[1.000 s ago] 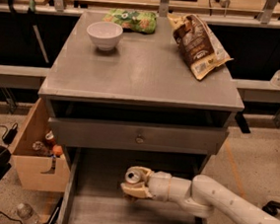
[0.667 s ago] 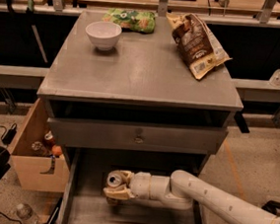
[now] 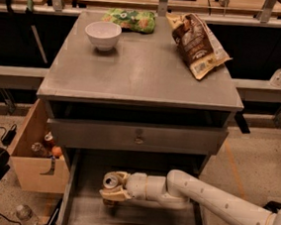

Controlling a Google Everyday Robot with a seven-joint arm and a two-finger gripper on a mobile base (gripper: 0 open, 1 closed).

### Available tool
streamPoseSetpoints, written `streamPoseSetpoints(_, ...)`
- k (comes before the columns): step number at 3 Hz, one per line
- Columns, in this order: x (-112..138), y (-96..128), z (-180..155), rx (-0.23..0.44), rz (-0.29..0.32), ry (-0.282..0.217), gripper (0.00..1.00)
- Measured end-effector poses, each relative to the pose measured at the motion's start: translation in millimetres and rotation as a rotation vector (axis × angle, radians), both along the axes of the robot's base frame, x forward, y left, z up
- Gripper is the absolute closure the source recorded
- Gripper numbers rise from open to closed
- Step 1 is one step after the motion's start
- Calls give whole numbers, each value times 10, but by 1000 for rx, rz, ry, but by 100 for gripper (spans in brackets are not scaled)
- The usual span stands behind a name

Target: Place orange can into middle drawer

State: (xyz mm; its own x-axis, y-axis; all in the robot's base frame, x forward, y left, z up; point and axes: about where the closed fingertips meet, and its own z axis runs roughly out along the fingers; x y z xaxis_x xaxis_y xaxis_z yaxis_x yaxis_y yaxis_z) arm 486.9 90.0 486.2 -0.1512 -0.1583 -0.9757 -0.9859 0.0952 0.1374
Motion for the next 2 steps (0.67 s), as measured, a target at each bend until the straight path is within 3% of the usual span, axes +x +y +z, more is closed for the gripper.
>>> streamPoseSetpoints(1,-38,0,-76,-40,1,-33,100)
streamPoseSetpoints(2,-84,-12,-226,-101,9,-79,100)
